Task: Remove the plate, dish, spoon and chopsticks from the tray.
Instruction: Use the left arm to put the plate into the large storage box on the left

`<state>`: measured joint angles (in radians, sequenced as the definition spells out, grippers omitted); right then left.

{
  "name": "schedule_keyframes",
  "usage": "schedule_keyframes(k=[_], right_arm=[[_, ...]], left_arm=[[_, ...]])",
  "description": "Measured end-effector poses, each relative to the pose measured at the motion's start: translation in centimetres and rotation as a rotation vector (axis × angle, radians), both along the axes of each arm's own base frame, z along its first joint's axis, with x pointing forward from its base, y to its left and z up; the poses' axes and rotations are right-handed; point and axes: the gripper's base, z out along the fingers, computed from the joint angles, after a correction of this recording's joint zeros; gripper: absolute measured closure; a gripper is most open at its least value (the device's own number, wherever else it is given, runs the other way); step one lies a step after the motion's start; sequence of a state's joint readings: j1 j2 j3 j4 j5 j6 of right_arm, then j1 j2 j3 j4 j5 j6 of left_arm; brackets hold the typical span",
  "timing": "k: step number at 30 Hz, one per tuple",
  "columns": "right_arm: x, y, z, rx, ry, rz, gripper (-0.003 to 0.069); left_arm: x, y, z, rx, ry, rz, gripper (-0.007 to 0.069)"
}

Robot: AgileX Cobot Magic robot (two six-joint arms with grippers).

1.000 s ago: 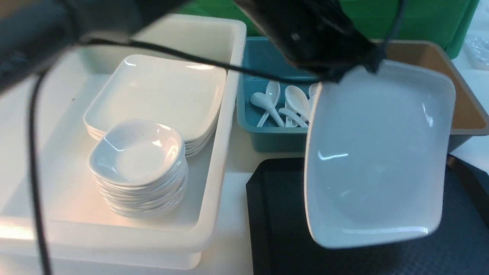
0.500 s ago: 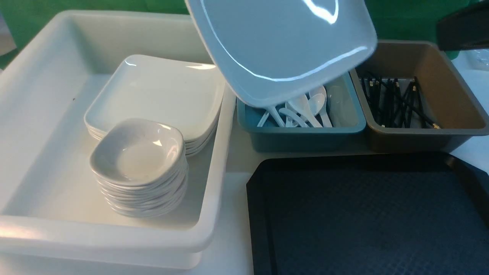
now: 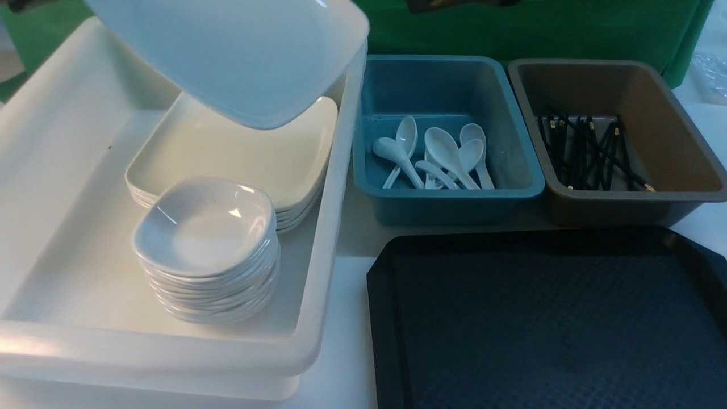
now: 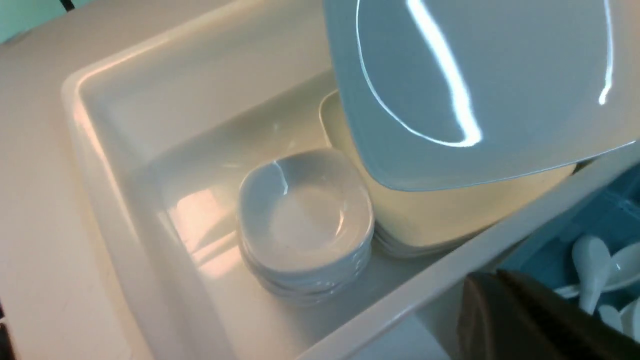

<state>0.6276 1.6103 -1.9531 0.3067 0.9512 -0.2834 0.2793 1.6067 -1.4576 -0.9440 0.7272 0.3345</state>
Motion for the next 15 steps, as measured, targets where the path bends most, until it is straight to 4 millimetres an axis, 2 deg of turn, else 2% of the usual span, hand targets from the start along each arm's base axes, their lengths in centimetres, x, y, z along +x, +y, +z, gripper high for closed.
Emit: schedule_keyframes(k=[2,3,7,13,15], right_arm=[[1.3,1.1,-0.8,0.000,-0.006,-0.009,0.0635],[1.4,1.2,-0.8,0.004,-0.012,-0.010,0.0635],[3.7,3.0,-3.1,-0.001,0.007,-0.029,0.0635],[4.5,4.4,-4.8,-0.015,0.040,-0.022,0.0635],[4.6,4.6,-4.9,-0.012,0.039,-0.024,0.0635]], left_arm=[[0.3,0.7,-2.3,-0.016,0.007,0.080,0.0593],[0.3,0.8,-2.5,-0.019,0.008,0.087,0.0593],[1.1,1.7,-6.3,-0.059,0.050,0.199,0.0593],[2.8,2.0,-10.7,-0.115,0.141,0.190,0.0592],[3.0,1.9,-11.4,-0.124,0.160,0.175,0.0592]])
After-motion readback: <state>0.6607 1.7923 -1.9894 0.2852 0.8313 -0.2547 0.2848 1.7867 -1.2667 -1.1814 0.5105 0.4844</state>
